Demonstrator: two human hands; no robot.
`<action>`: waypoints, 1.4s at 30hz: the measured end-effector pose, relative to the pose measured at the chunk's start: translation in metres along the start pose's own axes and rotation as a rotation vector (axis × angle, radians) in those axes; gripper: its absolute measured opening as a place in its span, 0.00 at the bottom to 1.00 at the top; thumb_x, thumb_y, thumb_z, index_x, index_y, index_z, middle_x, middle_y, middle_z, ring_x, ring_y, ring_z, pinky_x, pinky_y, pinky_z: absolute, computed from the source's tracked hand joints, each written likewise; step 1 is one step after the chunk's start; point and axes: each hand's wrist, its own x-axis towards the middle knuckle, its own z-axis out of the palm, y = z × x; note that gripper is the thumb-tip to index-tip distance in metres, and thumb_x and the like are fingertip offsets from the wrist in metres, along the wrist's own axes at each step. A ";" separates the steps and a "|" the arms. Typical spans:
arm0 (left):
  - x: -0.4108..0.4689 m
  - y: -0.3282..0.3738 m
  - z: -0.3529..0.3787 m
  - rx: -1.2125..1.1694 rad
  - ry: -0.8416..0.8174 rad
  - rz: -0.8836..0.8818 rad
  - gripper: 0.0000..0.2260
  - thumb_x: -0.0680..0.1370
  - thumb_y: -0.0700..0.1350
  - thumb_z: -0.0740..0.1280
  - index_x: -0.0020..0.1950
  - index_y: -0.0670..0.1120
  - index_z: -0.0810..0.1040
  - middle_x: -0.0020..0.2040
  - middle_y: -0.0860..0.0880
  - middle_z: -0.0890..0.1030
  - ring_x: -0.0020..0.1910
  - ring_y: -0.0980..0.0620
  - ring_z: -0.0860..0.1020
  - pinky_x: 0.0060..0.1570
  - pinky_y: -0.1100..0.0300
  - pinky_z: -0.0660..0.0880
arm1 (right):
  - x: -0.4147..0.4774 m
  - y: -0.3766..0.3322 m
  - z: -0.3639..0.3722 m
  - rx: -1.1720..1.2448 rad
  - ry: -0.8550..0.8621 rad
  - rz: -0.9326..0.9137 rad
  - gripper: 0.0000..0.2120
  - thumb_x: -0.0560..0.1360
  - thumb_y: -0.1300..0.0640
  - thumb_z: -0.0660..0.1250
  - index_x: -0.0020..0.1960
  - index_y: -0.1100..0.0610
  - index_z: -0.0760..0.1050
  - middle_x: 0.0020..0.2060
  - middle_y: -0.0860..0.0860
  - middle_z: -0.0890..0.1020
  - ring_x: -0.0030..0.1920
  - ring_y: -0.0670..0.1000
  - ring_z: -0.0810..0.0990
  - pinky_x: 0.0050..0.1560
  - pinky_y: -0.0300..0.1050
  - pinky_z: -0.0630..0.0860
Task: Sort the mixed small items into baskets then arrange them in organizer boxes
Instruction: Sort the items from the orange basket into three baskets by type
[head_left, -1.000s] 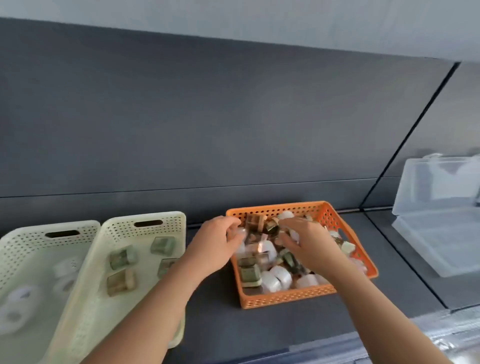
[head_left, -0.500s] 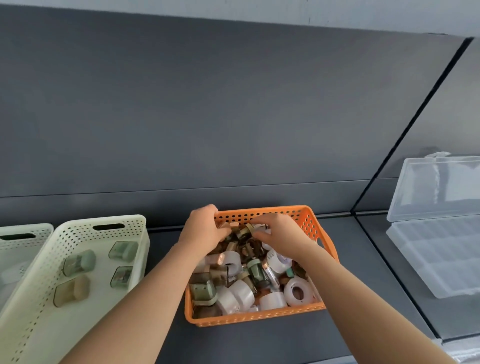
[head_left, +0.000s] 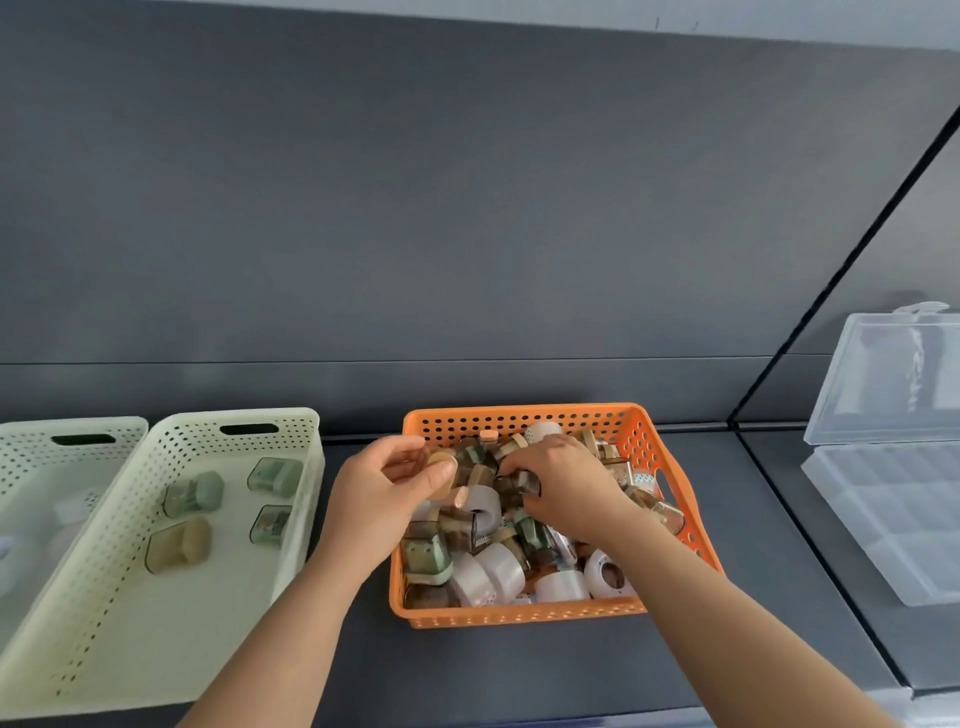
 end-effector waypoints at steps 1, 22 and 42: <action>-0.004 -0.002 -0.001 -0.030 -0.001 -0.008 0.17 0.69 0.51 0.75 0.57 0.54 0.78 0.50 0.59 0.81 0.50 0.64 0.78 0.53 0.62 0.75 | -0.003 -0.003 -0.002 0.034 0.028 0.017 0.18 0.71 0.60 0.66 0.61 0.50 0.76 0.54 0.47 0.81 0.57 0.50 0.76 0.59 0.45 0.74; -0.023 -0.106 -0.218 0.750 -0.143 0.115 0.24 0.70 0.52 0.74 0.65 0.56 0.75 0.61 0.55 0.77 0.60 0.54 0.72 0.60 0.59 0.67 | 0.062 -0.229 0.069 0.128 -0.133 -0.136 0.16 0.72 0.57 0.65 0.59 0.51 0.79 0.55 0.50 0.79 0.55 0.53 0.76 0.62 0.46 0.69; -0.013 -0.035 -0.079 0.398 -0.384 0.400 0.18 0.76 0.50 0.68 0.66 0.53 0.74 0.61 0.58 0.76 0.62 0.58 0.71 0.63 0.62 0.68 | -0.044 -0.098 0.005 0.382 0.136 0.428 0.16 0.76 0.55 0.67 0.64 0.53 0.76 0.62 0.47 0.79 0.60 0.45 0.76 0.58 0.36 0.71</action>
